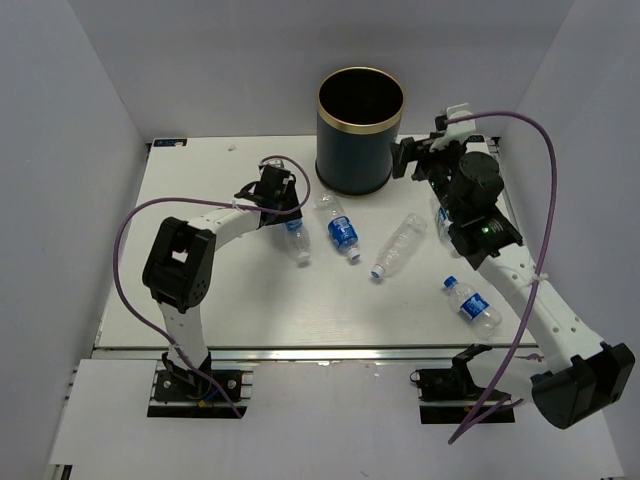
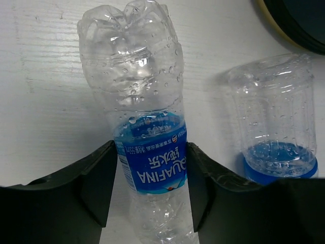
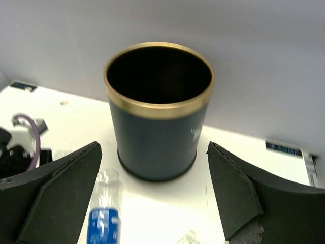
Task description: Put the plastic bottles in the bin
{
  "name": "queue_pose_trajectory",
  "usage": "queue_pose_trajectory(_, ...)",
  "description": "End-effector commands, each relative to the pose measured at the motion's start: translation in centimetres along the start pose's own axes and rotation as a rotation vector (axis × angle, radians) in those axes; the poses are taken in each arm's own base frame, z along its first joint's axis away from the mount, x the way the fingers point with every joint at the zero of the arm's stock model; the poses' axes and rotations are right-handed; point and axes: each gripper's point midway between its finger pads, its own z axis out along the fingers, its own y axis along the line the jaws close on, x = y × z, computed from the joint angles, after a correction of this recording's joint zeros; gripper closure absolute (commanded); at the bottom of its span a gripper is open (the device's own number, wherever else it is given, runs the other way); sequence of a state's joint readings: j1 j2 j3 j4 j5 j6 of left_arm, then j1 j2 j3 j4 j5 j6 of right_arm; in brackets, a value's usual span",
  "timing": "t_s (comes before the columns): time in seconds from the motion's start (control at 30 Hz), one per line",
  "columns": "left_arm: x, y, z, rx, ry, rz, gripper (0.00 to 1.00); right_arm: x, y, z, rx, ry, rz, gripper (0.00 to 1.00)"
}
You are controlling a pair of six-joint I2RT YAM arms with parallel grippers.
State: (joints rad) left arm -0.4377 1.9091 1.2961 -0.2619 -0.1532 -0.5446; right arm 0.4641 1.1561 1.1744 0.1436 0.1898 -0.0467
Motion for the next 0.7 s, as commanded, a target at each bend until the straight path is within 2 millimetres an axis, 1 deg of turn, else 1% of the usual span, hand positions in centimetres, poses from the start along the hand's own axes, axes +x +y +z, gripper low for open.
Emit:
queue_pose_trajectory(0.0, -3.7, -2.1, -2.7, 0.067, -0.081, 0.006, 0.5, -0.4, -1.1, -1.6, 0.057, -0.027, 0.038, 0.11)
queue_pose_trajectory(0.07, -5.3, -2.5, -4.0, 0.075, -0.127, 0.009, 0.54, 1.1, -1.0, -2.1, 0.045, 0.012, 0.038, 0.11)
queue_pose_trajectory(0.1, -7.1, -2.7, -5.6, 0.077, -0.183, 0.004, 0.57, 1.5, -0.9, -2.4, 0.047, 0.025, 0.044, 0.11)
queue_pose_trajectory(0.13, -8.3, -2.9, -6.6, 0.078, -0.217, 0.014, 0.57, 2.3, -1.1, -2.6, 0.059, 0.039, 0.059, 0.11)
queue_pose_trajectory(0.17, -10.3, -3.6, -8.0, 0.097, -0.271, 0.011, 0.58, 2.4, -1.2, -2.7, 0.068, 0.038, 0.06, 0.11)
queue_pose_trajectory(0.2, -12.3, -4.1, -9.9, 0.113, -0.331, 0.005, 0.58, 2.1, -1.5, -3.0, 0.084, 0.031, 0.066, 0.11)
queue_pose_trajectory(0.23, -13.9, -4.8, -11.1, 0.134, -0.379, 0.013, 0.58, 2.2, -2.0, -3.2, 0.11, 0.03, 0.072, 0.11)
queue_pose_trajectory(0.27, -16.5, -6.0, -13.1, 0.172, -0.449, 0.005, 0.58, 2.1, -2.2, -3.3, 0.118, 0.026, 0.077, 0.11)
queue_pose_trajectory(0.3, -17.9, -6.6, -14.5, 0.195, -0.491, 0.002, 0.58, 1.7, -2.2, -3.5, 0.119, 0.009, 0.081, 0.11)
queue_pose_trajectory(0.33, -19.3, -7.4, -15.5, 0.222, -0.53, -0.009, 0.58, 1.8, -2.4, -3.6, 0.125, 0.009, 0.082, 0.11)
queue_pose_trajectory(0.37, -21.8, -8.7, -17.7, 0.275, -0.606, -0.029, 0.58, 2.1, -2.4, -3.6, 0.125, 0.014, 0.084, 0.11)
queue_pose_trajectory(0.4, -23.0, -9.5, -18.5, 0.308, -0.639, -0.039, 0.58, 2.2, -2.5, -3.7, 0.128, 0.015, 0.084, 0.1)
queue_pose_trajectory(0.43, -24.1, -11.0, -19.2, 0.38, -0.673, -0.047, 0.58, 2.4, -2.8, -3.8, 0.144, 0.017, 0.083, 0.11)
queue_pose_trajectory(0.47, -25.0, -11.8, -19.9, 0.414, -0.699, -0.053, 0.58, 2.7, -3.0, -3.8, 0.153, 0.023, 0.082, 0.11)
queue_pose_trajectory(0.5, -26.8, -12.9, -21.7, 0.462, -0.749, -0.067, 0.58, 2.8, -3.3, -3.8, 0.167, 0.026, 0.081, 0.11)
queue_pose_trajectory(0.53, -27.3, -13.9, -21.5, 0.503, -0.752, -0.073, 0.58, 2.8, -3.8, -3.9, 0.19, 0.028, 0.08, 0.11)
queue_pose_trajectory(0.57, -28.5, -14.7, -22.3, 0.536, -0.793, -0.079, 0.58, 2.9, -4.0, -4.0, 0.197, 0.029, 0.079, 0.11)
queue_pose_trajectory(0.6, -30.3, -15.5, -24.4, 0.578, -0.848, -0.094, 0.58, 2.9, -4.1, -4.0, 0.201, 0.029, 0.085, 0.11)
queue_pose_trajectory(0.63, -31.0, -16.4, -23.7, 0.605, -0.861, -0.107, 0.57, 3.1, -4.3, -4.0, 0.207, 0.033, 0.095, 0.11)
queue_pose_trajectory(0.67, -31.8, -16.9, -24.0, 0.624, -0.885, -0.116, 0.57, 3.3, -4.3, -4.0, 0.209, 0.039, 0.113, 0.11)
